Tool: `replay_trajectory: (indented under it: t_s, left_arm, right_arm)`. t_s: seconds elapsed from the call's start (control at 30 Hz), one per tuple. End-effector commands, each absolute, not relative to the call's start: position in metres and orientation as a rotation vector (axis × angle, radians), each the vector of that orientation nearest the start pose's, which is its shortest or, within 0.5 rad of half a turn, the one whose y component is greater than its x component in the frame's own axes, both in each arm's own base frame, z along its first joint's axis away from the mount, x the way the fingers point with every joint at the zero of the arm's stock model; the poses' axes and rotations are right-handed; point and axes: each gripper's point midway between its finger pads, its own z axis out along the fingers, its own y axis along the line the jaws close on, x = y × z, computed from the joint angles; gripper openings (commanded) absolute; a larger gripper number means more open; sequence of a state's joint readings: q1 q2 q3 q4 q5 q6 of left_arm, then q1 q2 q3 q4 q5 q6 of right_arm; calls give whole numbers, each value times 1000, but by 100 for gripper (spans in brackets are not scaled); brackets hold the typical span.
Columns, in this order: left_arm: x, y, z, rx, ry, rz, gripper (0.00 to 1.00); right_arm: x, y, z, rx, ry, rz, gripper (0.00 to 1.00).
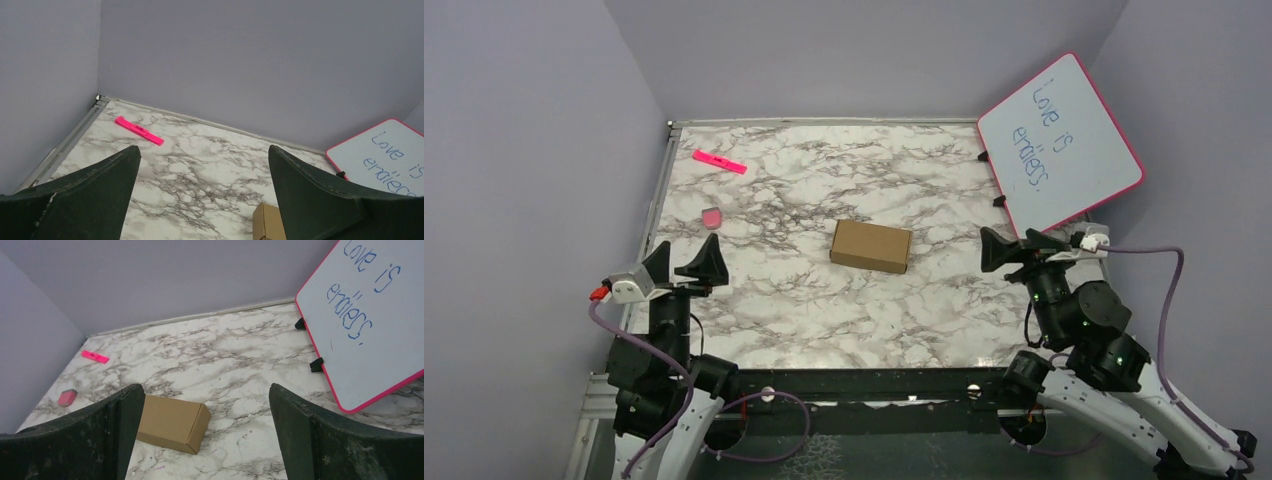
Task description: Fold the paper box
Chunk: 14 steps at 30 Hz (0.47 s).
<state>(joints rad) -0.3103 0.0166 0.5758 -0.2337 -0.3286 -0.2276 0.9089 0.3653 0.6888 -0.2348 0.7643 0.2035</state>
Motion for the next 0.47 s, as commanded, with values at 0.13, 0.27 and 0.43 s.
replay_trajectory:
  t_s: [0.13,0.27,0.43]
  left_arm:
    - [187,3,335,-306,1233,-219,99]
    - [188,5,335,-327,1224,-226,99]
    - [189,3,335,-311,1226,-224,99]
  right_arm:
    - [207,66,310,183,1505,320,100]
    - [209,69,306,177,1526,306,100]
    - [212,72,305,171,1540,290,100]
